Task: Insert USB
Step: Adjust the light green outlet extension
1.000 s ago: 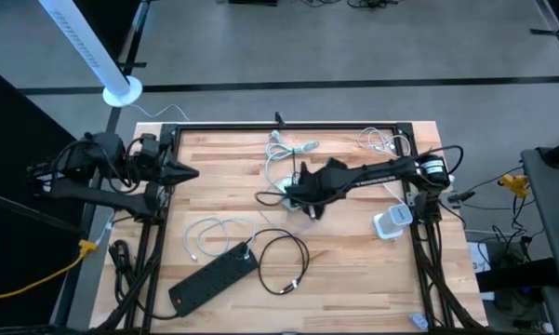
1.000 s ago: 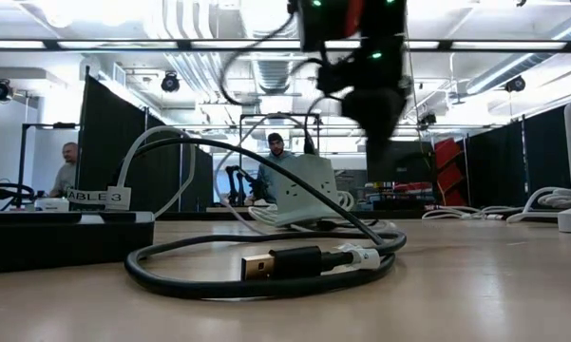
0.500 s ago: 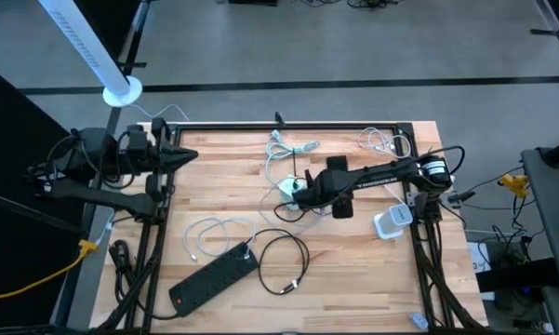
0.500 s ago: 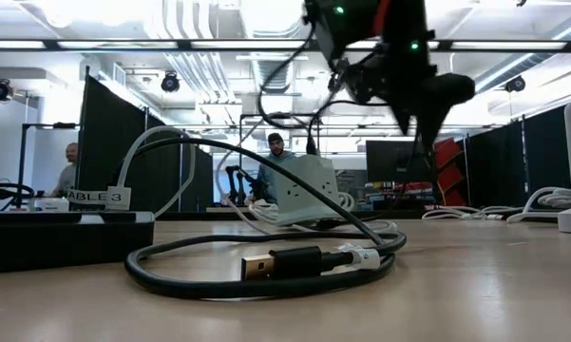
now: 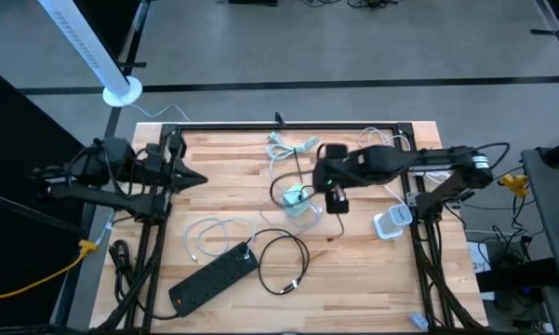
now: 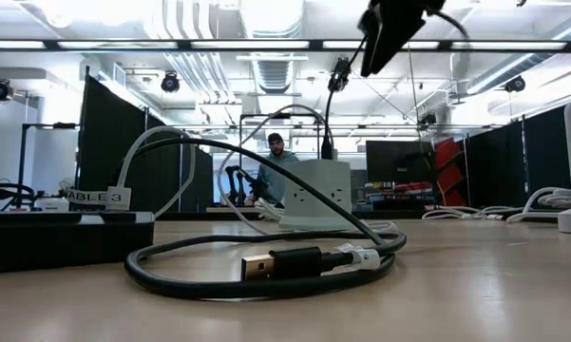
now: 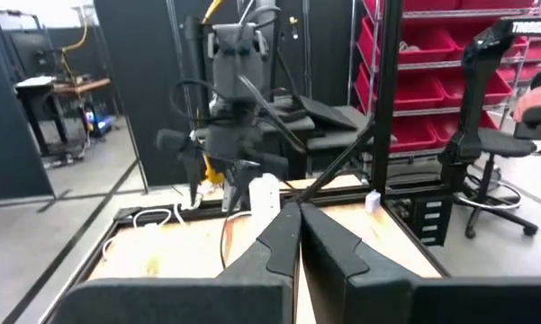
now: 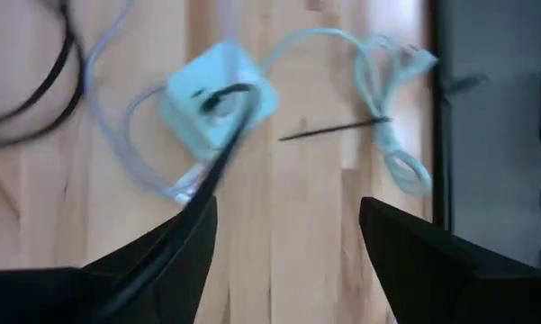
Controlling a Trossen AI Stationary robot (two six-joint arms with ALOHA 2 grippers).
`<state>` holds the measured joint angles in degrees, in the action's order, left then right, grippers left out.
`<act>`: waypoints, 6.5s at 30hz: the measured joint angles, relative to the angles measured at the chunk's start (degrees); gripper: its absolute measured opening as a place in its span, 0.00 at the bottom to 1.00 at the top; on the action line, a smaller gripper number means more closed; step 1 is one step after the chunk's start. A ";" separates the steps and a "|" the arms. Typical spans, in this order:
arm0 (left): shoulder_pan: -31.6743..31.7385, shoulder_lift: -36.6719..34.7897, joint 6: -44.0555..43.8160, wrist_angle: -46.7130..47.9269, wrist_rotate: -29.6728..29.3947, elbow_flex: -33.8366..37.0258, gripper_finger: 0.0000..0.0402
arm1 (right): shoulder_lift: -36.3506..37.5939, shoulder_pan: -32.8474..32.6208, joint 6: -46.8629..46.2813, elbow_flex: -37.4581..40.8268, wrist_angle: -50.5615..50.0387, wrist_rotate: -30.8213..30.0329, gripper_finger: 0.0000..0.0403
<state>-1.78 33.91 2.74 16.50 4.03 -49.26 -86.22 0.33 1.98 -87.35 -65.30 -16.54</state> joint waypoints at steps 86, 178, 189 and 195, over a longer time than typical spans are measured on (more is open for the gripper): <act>0.28 60.96 14.75 -41.16 -9.74 -6.69 0.00 | -9.48 1.58 0.27 -2.12 -7.94 8.68 0.69; 5.75 34.99 9.18 -5.83 -7.52 -3.10 0.42 | 2.88 -17.71 -35.50 22.94 25.75 1.08 0.09; 5.75 20.56 -5.96 10.07 -7.56 -3.10 0.33 | -12.22 -13.57 -13.01 25.15 36.05 -0.71 0.01; 5.75 16.56 -9.76 13.37 -7.71 -3.10 0.27 | -19.14 -11.76 6.03 24.98 42.47 -2.81 0.00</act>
<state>3.97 50.47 -7.02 29.87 -3.68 -52.36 -105.36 -11.43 8.01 -62.37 -22.83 -19.36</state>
